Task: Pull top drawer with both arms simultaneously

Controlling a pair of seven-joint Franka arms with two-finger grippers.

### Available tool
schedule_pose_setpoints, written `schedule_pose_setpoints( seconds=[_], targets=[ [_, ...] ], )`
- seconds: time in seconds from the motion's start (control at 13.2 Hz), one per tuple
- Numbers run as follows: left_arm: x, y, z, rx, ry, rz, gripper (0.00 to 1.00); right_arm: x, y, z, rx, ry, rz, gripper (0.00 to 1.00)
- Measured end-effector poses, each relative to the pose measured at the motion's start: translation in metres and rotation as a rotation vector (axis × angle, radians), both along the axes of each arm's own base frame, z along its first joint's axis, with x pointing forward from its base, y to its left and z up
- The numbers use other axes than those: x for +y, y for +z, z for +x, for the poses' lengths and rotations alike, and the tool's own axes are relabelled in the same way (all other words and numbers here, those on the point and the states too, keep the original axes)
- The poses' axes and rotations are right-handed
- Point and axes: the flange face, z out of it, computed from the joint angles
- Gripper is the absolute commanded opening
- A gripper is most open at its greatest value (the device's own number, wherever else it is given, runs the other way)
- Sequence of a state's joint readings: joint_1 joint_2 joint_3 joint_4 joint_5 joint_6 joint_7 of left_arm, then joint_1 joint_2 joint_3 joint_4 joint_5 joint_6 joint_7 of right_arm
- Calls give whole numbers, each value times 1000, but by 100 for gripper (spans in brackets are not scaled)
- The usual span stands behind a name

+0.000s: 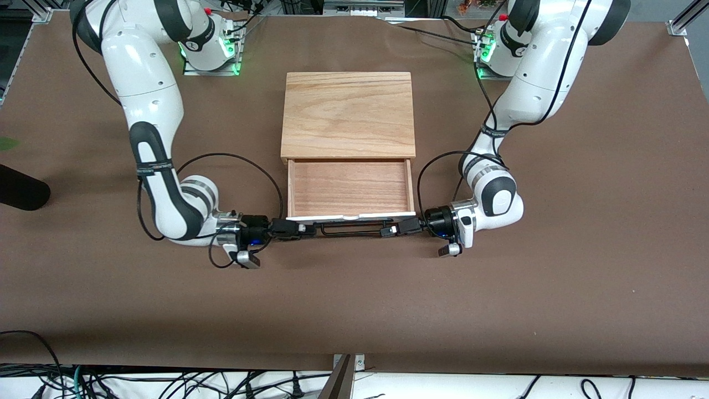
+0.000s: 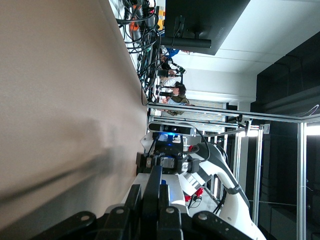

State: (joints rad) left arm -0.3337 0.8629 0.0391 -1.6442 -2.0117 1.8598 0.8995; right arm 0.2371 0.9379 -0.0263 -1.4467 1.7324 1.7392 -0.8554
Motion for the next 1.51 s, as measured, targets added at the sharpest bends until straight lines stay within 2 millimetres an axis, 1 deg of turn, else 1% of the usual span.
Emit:
schedule_pose_setpoints(
  seconds=[0.08,0.15,0.23,0.3,0.45,0.6,0.68,0.83,0.91,0.98,1.06,1.13,1.28,1.36,1.43,1.51],
  targets=[
    [0,0,0,0,0,0,0,-4,1,2,-3,-2,0,100],
    [0,0,0,0,0,0,45,-4,2,2,-6,2,-3,100],
    [0,0,0,0,0,0,97,-3,2,2,-9,11,-11,100],
    [3,0,1,-1,6,6,100,-5,2,2,-14,22,-26,100],
    [11,1,5,-5,19,15,100,-18,4,5,-35,46,-77,100],
    [13,6,8,-1,25,13,100,-35,17,11,-30,77,-151,100],
    [14,8,9,9,26,10,100,-44,30,15,-14,99,-206,100],
    [14,19,12,35,29,-4,100,-64,65,22,-4,151,-348,100],
    [16,28,15,48,33,-11,100,-73,88,26,-10,175,-426,100],
    [22,39,20,54,34,-3,100,-80,110,29,-13,198,-512,100],
    [33,51,25,52,21,30,100,-88,133,31,-13,219,-613,100],
    [49,66,32,41,7,80,100,-96,156,31,-19,236,-716,100],
    [87,106,47,5,14,142,100,-109,202,24,-49,279,-881,100],
    [102,125,52,-21,10,173,100,-115,221,17,-51,313,-927,100],
    [114,144,53,-28,-16,223,100,-124,237,10,-47,341,-970,100],
    [124,164,52,-9,-52,287,100,-139,251,4,-43,365,-1029,100]
  ],
)
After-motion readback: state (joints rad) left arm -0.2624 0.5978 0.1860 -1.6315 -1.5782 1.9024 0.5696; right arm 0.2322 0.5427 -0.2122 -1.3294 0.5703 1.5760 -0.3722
